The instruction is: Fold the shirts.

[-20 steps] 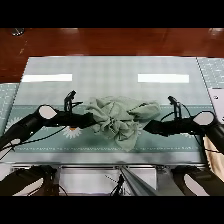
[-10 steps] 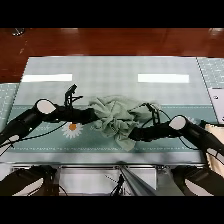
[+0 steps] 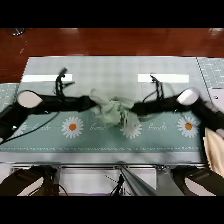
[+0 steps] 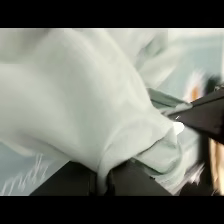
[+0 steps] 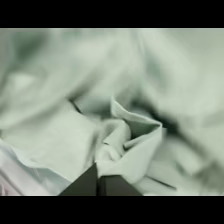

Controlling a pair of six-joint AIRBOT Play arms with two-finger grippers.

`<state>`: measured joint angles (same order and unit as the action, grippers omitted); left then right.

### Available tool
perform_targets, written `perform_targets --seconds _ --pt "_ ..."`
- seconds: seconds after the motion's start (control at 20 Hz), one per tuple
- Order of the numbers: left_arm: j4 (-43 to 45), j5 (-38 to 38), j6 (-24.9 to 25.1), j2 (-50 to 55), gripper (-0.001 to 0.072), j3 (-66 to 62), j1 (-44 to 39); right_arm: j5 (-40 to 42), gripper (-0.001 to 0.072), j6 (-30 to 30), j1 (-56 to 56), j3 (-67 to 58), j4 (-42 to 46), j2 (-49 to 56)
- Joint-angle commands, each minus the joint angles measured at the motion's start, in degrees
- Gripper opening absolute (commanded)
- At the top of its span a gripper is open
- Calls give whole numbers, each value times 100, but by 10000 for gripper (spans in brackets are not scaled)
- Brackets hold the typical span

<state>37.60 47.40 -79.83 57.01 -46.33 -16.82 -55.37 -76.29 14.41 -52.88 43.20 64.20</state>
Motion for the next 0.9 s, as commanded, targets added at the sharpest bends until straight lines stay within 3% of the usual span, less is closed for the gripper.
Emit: perform_targets --seconds 0.0,0.15,0.3,0.65,0.85 --pt "-2 -603 98 -562 26 -1281 249 -813 26 -393 -815 -2680 868 -138" --pt "221 -612 90 -592 26 -2815 474 -1314 26 -636 -1045 -5239 1539 -140" --pt "898 26 -286 -603 26 -4168 704 -1932 26 -713 -1049 -7160 2083 -214" --pt "2894 1231 -1355 -1292 26 -5912 763 -2186 26 -704 -1049 -7294 3344 -1825" --pt "2975 2608 -1547 -1891 26 -5884 763 -2813 26 -743 -1049 -7291 3532 -2275"
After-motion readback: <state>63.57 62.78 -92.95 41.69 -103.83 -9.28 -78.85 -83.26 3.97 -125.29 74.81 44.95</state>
